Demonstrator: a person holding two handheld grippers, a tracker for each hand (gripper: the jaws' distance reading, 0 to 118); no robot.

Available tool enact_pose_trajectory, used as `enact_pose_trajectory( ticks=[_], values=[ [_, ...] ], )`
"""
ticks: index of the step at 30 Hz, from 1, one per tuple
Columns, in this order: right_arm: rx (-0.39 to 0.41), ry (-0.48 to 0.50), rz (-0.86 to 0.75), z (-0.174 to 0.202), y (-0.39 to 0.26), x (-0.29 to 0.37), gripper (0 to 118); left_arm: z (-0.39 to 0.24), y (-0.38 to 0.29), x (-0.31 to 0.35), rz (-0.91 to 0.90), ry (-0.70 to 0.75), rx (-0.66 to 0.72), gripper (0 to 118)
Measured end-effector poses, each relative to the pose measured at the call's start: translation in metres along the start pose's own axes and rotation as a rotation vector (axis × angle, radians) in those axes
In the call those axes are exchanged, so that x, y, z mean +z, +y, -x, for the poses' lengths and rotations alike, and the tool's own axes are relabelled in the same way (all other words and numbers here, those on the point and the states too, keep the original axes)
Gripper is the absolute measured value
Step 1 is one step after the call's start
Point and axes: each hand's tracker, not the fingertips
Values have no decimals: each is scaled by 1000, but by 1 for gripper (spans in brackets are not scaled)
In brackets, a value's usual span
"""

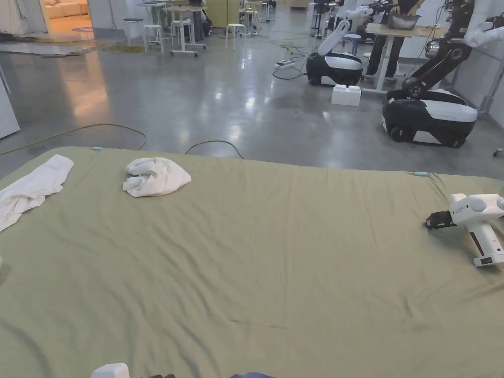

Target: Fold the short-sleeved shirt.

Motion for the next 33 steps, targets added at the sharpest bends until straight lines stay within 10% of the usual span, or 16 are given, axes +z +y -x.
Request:
enact_pose_trajectory(
  ticks=[4,13,18,24,33],
  values=[
    [6,4,8,0,2,-1,2,14,5,-32,178,-209,78,84],
    [-9,20,11,-5,2,0,2,34,-15,-121,450,-520,310,88],
    [-2,18,12,-5,1,0,2,30,-19,-131,438,-579,342,76],
    [9,18,7,-3,0,0,2,34,-27,-129,453,-572,404,26],
    [40,12,-67,-1,26,15,2,33,-6,-90,360,-635,417,21]
  ],
)
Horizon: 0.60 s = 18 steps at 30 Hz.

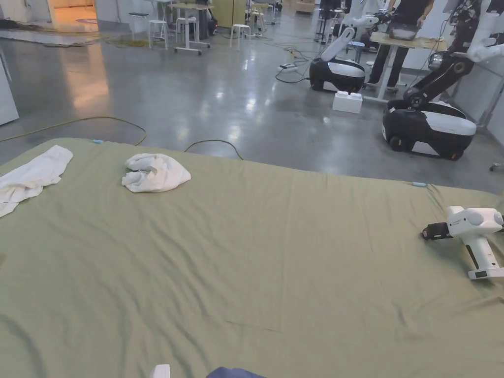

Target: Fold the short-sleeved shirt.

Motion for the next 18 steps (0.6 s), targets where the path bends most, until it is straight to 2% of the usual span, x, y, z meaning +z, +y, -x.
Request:
enact_pose_trajectory(
  ticks=[7,13,18],
  values=[
    [-6,-51,-144,-24,66,12,2,-29,43,101,-99,75,-56,21],
    [-22,-93,-243,-53,120,18,2,-45,85,216,-204,271,-97,21],
    [-31,-124,-290,-69,151,21,2,-45,108,292,-288,423,-42,21]
  ],
)
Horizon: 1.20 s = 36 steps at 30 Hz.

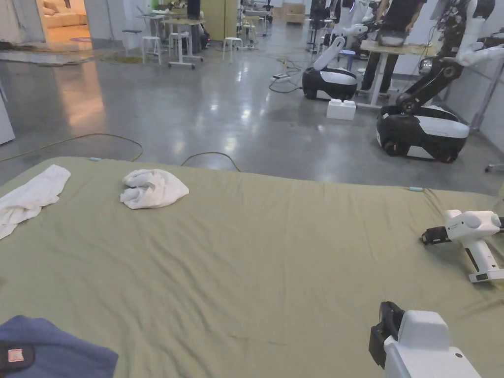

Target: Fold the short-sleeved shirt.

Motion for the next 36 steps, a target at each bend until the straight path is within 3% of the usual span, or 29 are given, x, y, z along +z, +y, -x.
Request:
enact_pose_trajectory(
  ticks=[8,10,12,13,24,36],
  values=[
    [-10,-13,-20,-5,12,-3,2,29,6,23,20,229,60,25],
    [-10,-1,-10,-3,8,-3,1,25,3,21,6,272,60,38],
    [-5,4,0,-1,4,-2,1,17,2,20,14,317,45,61],
    [-4,6,5,1,3,-1,2,10,1,22,20,364,14,66],
    [1,35,66,7,-12,-4,2,-46,17,48,-144,659,-209,67],
    [-11,36,68,5,-17,-3,2,-103,-71,-52,-188,434,-528,65]
  ],
)
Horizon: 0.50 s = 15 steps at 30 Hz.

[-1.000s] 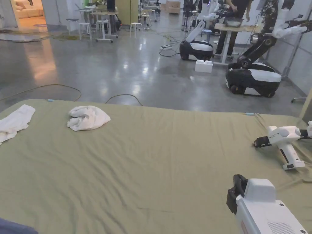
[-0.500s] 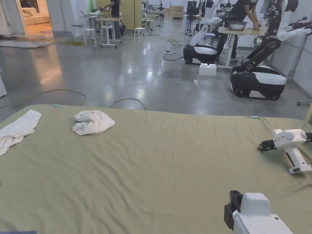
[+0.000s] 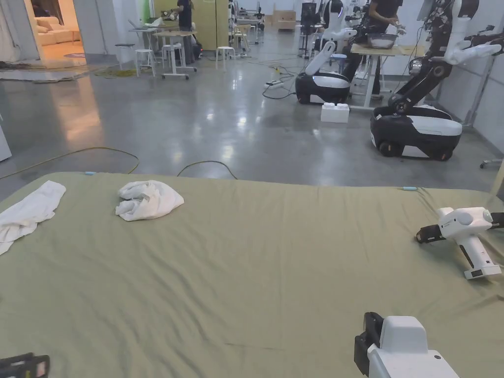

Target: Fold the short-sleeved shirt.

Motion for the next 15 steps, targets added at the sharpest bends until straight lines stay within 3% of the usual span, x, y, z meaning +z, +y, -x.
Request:
enact_pose_trajectory(
  ticks=[8,13,15],
  values=[
    [-12,-24,-42,-1,10,2,2,-109,-24,-36,-293,-11,-55,57],
    [-16,-46,-81,-1,18,4,2,-167,-21,-36,-426,21,-141,29],
    [-21,-56,-96,-2,20,6,2,-188,-22,-35,-472,63,-166,26]
  ],
)
